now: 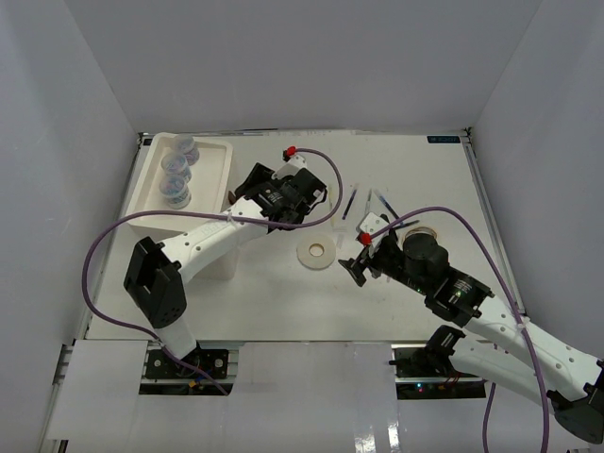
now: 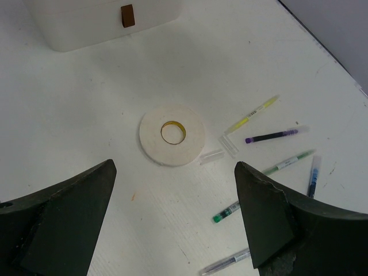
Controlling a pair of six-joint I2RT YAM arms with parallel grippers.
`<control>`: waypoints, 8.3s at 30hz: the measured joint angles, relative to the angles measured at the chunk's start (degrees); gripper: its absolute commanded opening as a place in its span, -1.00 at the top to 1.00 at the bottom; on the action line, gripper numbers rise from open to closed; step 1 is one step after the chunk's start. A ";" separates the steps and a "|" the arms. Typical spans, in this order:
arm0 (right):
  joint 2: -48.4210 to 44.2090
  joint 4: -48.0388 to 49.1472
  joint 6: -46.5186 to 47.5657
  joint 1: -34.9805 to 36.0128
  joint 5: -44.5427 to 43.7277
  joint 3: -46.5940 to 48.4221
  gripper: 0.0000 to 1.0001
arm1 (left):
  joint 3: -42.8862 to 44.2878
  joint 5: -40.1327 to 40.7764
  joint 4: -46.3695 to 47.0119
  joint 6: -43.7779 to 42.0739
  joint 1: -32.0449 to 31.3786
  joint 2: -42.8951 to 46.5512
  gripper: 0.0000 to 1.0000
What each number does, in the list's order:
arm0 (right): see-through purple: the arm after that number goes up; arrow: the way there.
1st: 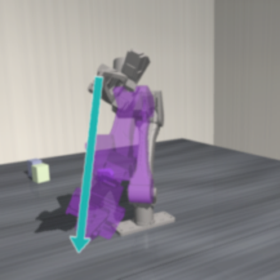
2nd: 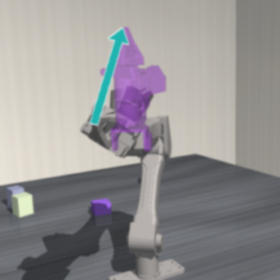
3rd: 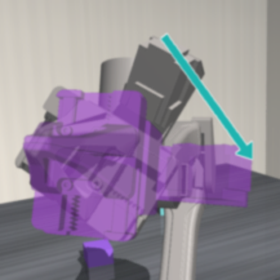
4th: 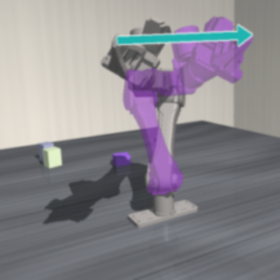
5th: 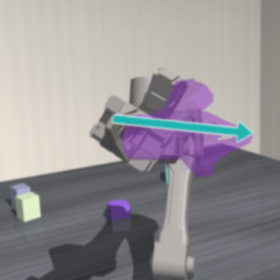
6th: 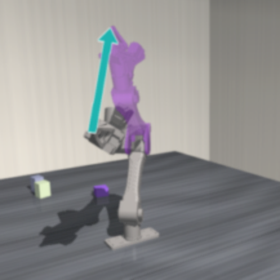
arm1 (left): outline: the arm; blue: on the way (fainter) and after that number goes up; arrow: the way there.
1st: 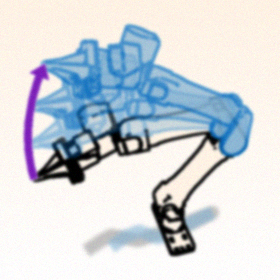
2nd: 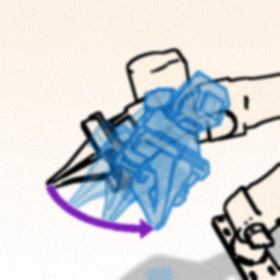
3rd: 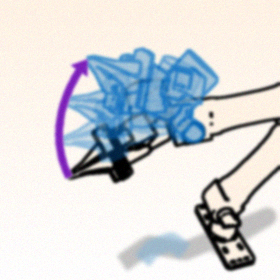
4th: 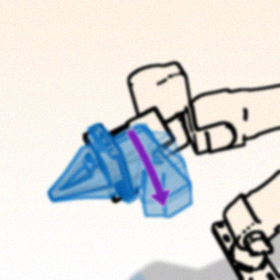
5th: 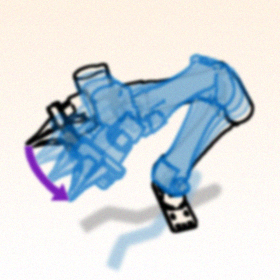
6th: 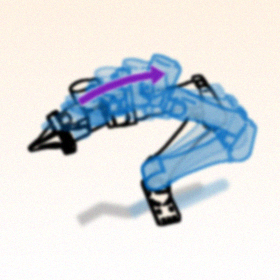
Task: Sort the stationery into containers
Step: Open the drawer in the storage box, then pick up the stationery from the center of the board, then place the stationery in the drawer.
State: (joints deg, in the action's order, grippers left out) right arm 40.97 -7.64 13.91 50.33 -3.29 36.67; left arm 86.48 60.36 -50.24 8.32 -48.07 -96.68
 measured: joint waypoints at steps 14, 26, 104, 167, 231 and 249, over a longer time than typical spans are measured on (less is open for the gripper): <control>3.02 0.17 0.24 0.00 2.45 0.13 -0.80 | 1.25 -3.85 -0.46 2.21 1.36 2.51 -0.52; 22.29 6.49 6.58 -0.04 12.81 13.25 -0.92 | 8.72 -28.68 8.76 2.82 16.55 17.35 -0.51; 69.35 9.05 9.29 -4.90 36.15 54.97 0.85 | -19.89 -63.98 32.76 2.95 60.02 32.06 -0.93; 61.51 -7.82 -31.74 -7.43 -10.71 29.11 -0.51 | -20.55 -67.06 34.01 4.63 60.78 33.90 -0.95; 59.41 -8.94 -17.92 -0.57 0.07 66.16 0.36 | -21.29 -67.23 34.47 5.07 61.24 35.10 -0.95; 66.34 -2.19 -8.79 0.79 8.85 66.29 0.21 | -21.42 -67.23 34.47 5.07 61.26 35.30 -0.95</control>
State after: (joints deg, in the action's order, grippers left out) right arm 107.31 -9.82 5.13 51.11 5.56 102.96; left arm 65.06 -6.87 -15.77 13.39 13.19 -61.39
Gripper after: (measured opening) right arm 0.405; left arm 0.969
